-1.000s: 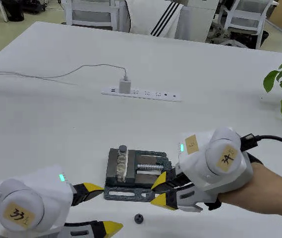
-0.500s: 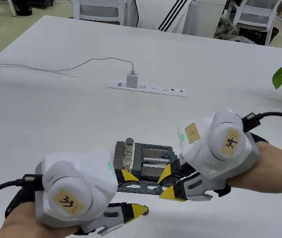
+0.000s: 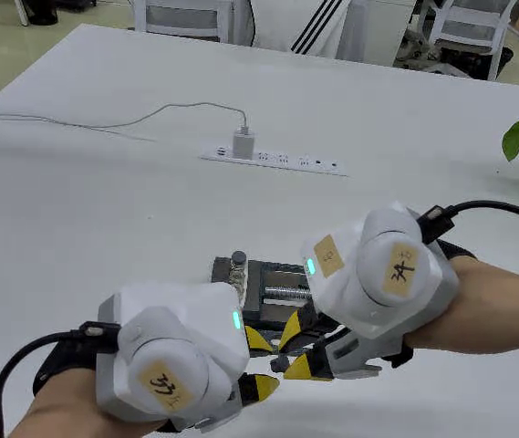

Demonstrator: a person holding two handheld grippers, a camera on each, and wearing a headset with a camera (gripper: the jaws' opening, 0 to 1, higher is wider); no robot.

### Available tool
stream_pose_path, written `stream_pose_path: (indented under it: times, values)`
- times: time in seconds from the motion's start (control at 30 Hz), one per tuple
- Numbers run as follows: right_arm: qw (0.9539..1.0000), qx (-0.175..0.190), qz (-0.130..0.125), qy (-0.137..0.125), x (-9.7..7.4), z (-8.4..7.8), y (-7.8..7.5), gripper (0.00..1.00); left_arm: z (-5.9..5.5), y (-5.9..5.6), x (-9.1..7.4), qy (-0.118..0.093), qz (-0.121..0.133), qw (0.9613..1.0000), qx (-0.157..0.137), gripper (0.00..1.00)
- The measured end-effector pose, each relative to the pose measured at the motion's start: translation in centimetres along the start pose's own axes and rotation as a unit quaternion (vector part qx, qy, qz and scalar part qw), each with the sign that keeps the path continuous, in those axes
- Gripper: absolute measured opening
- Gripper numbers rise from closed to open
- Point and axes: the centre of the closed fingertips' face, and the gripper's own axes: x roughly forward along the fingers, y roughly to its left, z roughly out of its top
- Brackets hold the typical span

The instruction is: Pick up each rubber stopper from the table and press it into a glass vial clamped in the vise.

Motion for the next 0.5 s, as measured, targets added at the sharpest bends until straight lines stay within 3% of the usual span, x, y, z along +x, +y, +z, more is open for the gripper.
stream_pose_path:
  times: [0.5]
  values:
    - [1.0000, -0.001, 0.006, 0.000, 0.29, 0.21, 0.18, 0.07, -0.20, -0.15, 0.13, 0.001, -0.007, 1.0000, -0.003, 0.06]
